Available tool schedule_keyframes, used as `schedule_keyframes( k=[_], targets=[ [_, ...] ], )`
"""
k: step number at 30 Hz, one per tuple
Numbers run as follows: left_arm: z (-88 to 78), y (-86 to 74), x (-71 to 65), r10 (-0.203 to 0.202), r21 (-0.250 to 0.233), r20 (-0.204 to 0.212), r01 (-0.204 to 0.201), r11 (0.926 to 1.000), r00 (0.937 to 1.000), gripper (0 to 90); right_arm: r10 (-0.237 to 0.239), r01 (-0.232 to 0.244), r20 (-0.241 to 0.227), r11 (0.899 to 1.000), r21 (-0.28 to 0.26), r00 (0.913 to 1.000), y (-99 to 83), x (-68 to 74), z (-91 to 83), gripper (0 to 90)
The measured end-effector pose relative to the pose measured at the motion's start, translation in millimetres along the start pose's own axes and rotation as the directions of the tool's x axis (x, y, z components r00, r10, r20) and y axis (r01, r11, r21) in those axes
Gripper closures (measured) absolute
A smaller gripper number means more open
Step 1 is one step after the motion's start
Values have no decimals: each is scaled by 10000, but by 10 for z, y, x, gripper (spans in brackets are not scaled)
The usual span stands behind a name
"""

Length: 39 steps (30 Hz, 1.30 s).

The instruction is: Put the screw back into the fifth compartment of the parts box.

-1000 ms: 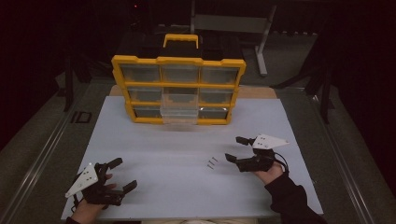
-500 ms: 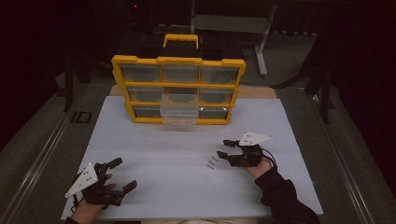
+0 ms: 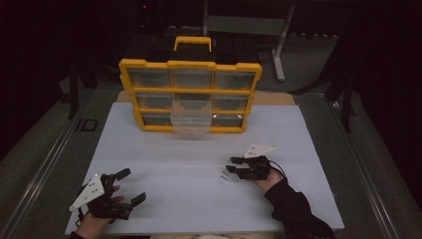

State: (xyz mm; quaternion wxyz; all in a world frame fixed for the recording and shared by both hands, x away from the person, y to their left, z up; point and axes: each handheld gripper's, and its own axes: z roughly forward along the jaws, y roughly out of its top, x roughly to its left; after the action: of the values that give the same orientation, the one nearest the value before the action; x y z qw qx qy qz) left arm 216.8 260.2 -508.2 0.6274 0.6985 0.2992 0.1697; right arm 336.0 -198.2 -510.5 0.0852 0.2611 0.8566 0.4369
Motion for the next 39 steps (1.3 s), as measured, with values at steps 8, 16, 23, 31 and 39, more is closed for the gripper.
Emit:
schedule_keyframes(
  k=[8,16,23,31,39],
  targets=[
    [-4,1,0,-29,-27,-16,29,10000,10000,4,19,-33,260,9984,570,9997,-26,-3,113,677],
    [-5,1,3,-45,-14,-3,45,10000,10000,4,-42,5,398,9956,934,9992,-55,10,185,733],
    [-4,0,7,-41,-14,-13,41,10000,10000,5,-237,172,626,9946,1026,9978,-77,36,208,793],
    [-1,-1,8,-44,-4,-13,44,10000,10000,4,-356,276,748,9941,1048,9966,-75,53,210,872],
    [4,-2,8,-56,-9,-13,56,10000,10000,4,-129,77,596,9962,862,9981,-31,13,138,876]
  ],
)
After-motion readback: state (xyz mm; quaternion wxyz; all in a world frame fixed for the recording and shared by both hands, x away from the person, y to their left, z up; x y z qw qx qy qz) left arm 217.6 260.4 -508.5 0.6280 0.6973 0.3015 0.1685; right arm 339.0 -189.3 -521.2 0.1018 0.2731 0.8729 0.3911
